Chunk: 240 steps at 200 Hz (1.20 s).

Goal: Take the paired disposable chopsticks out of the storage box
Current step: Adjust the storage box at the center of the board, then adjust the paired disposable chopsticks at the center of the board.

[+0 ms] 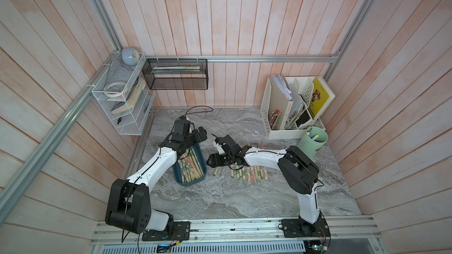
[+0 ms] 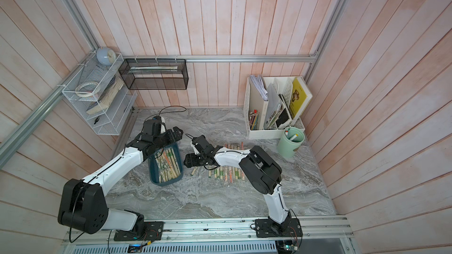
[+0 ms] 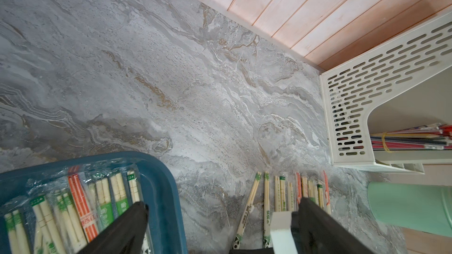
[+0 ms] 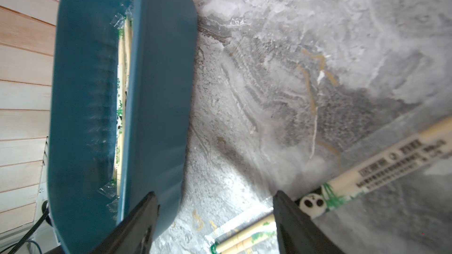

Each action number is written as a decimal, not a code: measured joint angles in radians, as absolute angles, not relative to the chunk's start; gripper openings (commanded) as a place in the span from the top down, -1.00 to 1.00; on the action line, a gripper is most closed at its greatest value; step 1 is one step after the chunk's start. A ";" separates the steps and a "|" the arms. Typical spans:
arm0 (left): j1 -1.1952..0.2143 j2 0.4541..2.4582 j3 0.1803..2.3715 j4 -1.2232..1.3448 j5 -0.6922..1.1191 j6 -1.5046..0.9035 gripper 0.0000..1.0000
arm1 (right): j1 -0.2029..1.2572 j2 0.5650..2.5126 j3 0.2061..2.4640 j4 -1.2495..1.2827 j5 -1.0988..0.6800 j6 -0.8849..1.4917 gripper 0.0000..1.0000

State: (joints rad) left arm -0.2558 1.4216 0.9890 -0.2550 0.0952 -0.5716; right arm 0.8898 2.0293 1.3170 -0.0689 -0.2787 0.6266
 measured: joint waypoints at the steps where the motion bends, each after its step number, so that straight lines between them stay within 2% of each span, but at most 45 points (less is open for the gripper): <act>1: -0.256 1.421 0.989 -0.255 0.095 -0.572 -1.00 | 0.889 2.030 1.318 -0.070 -0.278 0.626 -0.53; 55: -0.256 1.383 0.976 -0.274 0.084 -0.573 -1.00 | 0.884 2.100 1.452 -0.115 -0.247 0.616 -0.53; 104: -0.256 1.369 0.964 -0.276 0.073 -0.587 -1.00 | 0.883 2.145 1.471 -0.147 -0.222 0.612 -0.52; 195: -0.256 1.346 0.942 -0.285 0.071 -0.599 -1.00 | 0.859 1.972 1.225 -0.124 -0.177 0.615 -0.52; 240: -0.255 1.372 0.938 -0.278 0.071 -0.606 -1.00 | 0.842 1.930 1.174 -0.125 -0.191 0.616 -0.52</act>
State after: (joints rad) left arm -0.2550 1.3720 0.9382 -0.2779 0.0711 -0.6056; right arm 0.8425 1.9297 1.1744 -0.1246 -0.1909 0.6155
